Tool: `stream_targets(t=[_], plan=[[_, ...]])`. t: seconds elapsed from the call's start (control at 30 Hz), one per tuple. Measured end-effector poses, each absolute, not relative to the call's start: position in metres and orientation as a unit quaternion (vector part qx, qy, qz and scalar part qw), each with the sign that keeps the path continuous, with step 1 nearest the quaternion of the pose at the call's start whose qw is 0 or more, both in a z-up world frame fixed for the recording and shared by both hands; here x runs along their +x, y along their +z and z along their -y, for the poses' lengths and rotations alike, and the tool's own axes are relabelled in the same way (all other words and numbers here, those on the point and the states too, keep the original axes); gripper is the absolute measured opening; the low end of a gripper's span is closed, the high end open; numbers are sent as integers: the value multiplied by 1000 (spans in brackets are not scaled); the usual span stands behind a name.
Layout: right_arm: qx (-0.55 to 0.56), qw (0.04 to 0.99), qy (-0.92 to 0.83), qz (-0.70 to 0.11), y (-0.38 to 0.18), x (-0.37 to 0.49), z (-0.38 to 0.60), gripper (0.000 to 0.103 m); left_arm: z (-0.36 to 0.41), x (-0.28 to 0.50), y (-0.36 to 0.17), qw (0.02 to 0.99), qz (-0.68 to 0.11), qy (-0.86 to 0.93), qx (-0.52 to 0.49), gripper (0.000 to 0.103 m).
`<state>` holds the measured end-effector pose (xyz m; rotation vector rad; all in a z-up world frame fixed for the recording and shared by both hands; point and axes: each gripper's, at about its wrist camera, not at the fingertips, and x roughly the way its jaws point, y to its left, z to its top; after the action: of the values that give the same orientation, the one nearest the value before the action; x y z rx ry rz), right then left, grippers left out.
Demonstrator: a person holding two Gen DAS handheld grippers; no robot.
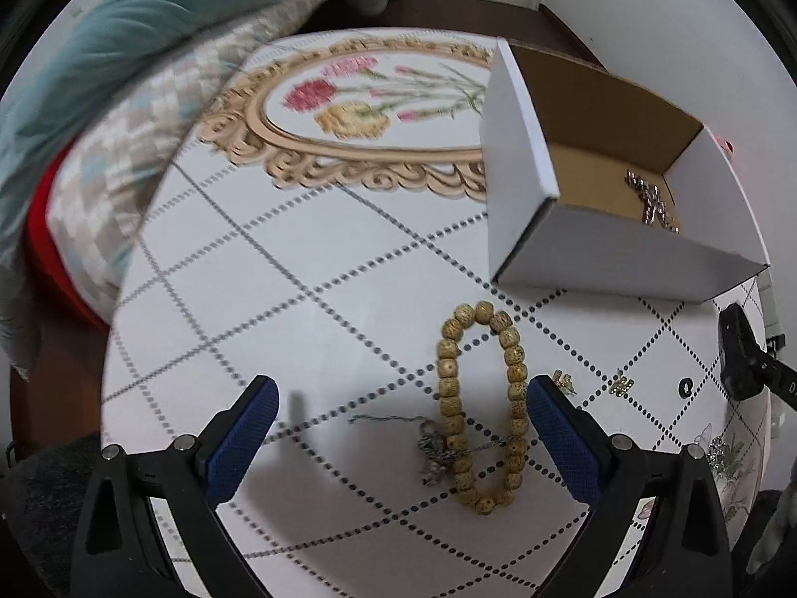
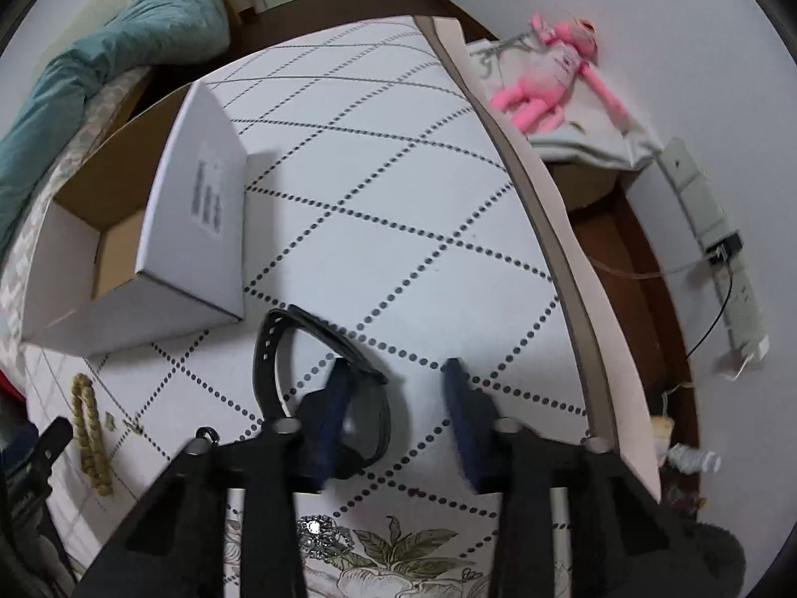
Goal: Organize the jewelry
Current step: 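Grasp the black watch band with the right gripper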
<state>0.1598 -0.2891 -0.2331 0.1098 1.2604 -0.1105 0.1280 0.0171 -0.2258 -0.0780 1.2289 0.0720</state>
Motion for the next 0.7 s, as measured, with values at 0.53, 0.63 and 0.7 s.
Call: stream_targets(t=[0.53,0.63,0.7], plan=[[22,809,-6,-587,-225,134,251,9,-7,121,-208,828,-558,-38,-46,0],[29,814,7,-580,-213,129,244,9,-11,116,-198,833,-549,-42,-54,0],[33,818,16,-573,-202,126,240,9,-15,112,-192,835,-544,-45,-60,0]])
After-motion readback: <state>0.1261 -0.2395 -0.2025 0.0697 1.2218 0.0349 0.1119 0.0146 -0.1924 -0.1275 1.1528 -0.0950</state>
